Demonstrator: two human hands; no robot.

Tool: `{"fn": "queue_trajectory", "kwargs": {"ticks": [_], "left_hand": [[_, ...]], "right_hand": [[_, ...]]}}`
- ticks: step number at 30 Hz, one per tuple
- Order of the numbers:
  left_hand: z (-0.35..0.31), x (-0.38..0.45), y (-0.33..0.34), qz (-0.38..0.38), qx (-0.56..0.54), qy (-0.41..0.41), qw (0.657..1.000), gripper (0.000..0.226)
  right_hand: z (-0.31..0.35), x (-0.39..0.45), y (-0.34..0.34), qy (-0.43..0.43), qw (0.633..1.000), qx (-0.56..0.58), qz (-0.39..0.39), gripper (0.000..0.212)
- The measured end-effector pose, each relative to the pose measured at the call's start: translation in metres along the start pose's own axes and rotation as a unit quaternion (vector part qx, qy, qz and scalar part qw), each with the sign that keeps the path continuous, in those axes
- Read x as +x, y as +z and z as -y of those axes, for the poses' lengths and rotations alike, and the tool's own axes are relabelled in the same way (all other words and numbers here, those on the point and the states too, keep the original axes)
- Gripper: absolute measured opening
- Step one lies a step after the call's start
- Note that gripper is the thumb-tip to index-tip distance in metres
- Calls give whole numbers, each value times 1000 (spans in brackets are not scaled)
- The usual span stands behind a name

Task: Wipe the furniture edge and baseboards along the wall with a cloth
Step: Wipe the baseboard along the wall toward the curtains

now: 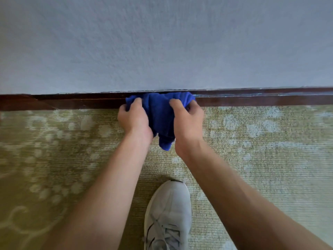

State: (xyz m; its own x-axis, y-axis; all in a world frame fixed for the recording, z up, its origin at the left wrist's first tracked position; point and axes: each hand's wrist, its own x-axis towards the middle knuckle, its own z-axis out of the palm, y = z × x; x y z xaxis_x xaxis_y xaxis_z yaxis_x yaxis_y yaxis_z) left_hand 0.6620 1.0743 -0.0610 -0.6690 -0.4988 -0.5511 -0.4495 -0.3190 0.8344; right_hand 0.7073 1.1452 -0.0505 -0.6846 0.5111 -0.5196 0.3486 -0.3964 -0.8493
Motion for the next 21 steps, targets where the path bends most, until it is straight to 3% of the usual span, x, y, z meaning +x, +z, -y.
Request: {"fn": "queue_trajectory", "kwargs": {"ticks": [2,6,9,11,13,15,18,21], "left_hand": [[7,-8,8,3,14,-4,1000,13],[26,-40,33,108,77,-86,987,11],[25,-33,29,105,87,-83,987,8],[14,-8,14,72,85,-69,991,18],[1,15,-2,44,75,-37,996,13],[-4,20,-5,14,40,0,999,7],[11,7,10,-6,46,15,999,19],[28,1,26,110,70,-73,989,13]], "right_hand": [[9,-3,-10,2,999,1,-45,28],[29,18,-59,31,988,38,-149,12],[26,22,-59,32,989,42,-137,11],[14,15,-38,53,994,38,-82,9],[1,2,-16,67,998,21,-4,15],[-5,-3,-7,84,996,35,23,19],[8,6,-27,92,995,34,-11,23],[30,24,-58,56,996,27,-69,15]]}}
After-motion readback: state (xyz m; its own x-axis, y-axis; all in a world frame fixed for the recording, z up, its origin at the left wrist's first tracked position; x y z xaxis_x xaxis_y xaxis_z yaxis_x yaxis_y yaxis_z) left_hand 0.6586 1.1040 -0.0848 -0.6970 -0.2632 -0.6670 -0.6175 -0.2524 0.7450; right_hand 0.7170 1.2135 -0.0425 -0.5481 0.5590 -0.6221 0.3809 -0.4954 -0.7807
